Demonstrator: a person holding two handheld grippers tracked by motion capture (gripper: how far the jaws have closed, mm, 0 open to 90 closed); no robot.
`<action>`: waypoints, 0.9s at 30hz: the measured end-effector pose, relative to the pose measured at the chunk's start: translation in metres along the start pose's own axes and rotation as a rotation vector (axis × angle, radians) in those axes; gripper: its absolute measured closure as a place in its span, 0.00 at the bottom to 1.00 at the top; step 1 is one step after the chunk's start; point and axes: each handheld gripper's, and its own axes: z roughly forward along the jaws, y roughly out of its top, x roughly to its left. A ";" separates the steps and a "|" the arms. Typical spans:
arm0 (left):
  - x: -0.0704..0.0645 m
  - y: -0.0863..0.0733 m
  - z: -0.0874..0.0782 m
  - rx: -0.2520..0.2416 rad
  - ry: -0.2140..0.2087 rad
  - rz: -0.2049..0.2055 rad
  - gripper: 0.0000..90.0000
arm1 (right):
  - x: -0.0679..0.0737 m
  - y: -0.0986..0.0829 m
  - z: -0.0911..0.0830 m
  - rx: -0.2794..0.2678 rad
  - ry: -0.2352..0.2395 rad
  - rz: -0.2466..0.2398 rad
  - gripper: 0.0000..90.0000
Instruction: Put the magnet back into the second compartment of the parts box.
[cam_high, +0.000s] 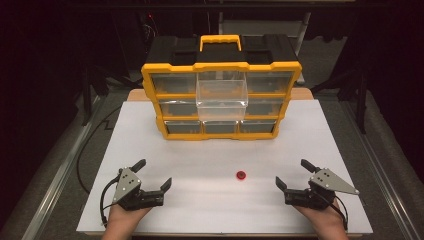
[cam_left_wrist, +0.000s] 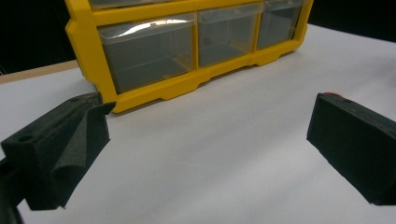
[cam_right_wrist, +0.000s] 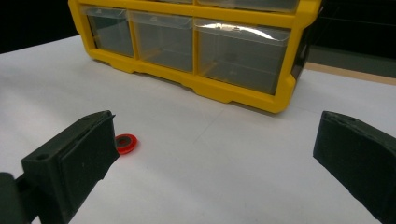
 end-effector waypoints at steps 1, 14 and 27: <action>0.000 0.000 0.000 -0.001 -0.001 0.000 0.00 | 0.000 0.000 -0.001 -0.003 0.001 0.007 0.00; -0.001 0.000 0.002 0.016 0.002 0.014 0.00 | 0.000 0.000 0.001 -0.004 0.002 0.002 0.00; -0.001 0.000 0.004 0.029 -0.007 0.011 0.00 | 0.001 -0.001 0.003 0.032 -0.004 -0.022 0.00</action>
